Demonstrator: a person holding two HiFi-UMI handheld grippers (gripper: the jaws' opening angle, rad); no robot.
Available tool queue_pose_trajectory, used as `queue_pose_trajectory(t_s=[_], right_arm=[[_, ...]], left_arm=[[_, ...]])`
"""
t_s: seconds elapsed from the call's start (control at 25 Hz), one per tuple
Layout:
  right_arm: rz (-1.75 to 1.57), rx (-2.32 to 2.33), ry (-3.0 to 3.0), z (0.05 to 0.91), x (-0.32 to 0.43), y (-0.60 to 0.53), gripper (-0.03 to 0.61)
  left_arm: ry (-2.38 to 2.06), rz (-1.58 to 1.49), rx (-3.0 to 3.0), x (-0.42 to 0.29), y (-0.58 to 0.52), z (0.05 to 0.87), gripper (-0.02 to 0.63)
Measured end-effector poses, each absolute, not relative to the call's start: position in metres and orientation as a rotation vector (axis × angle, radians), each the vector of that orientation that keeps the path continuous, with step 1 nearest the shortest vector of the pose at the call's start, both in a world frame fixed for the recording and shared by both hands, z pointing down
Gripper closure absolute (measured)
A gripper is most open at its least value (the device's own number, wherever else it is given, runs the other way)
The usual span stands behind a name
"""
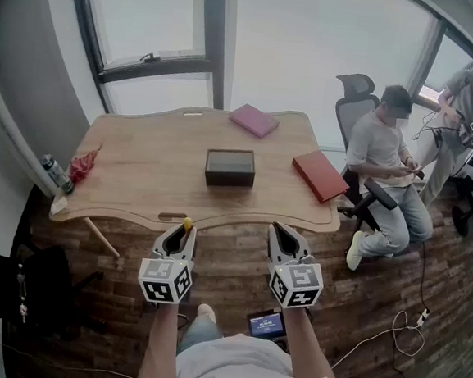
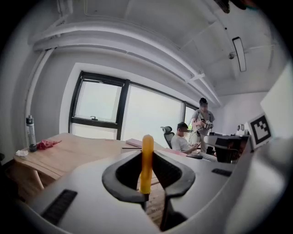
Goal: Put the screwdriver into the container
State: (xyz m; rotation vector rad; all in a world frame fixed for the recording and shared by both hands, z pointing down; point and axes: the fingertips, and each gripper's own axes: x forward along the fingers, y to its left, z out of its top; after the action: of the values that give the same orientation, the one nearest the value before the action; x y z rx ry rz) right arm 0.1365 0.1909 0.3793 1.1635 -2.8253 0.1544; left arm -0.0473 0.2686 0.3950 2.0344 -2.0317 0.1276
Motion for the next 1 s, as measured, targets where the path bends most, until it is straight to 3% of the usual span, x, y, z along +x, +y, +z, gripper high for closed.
queue_pose_trajectory(t_s=[1.0], right_arm=[[0.220, 1.129, -2.806, 0.396, 0.160, 0.180, 0.545]], left_arm=[[-2.056, 0.262, 2.041, -0.035, 0.258, 0.397, 0.535]])
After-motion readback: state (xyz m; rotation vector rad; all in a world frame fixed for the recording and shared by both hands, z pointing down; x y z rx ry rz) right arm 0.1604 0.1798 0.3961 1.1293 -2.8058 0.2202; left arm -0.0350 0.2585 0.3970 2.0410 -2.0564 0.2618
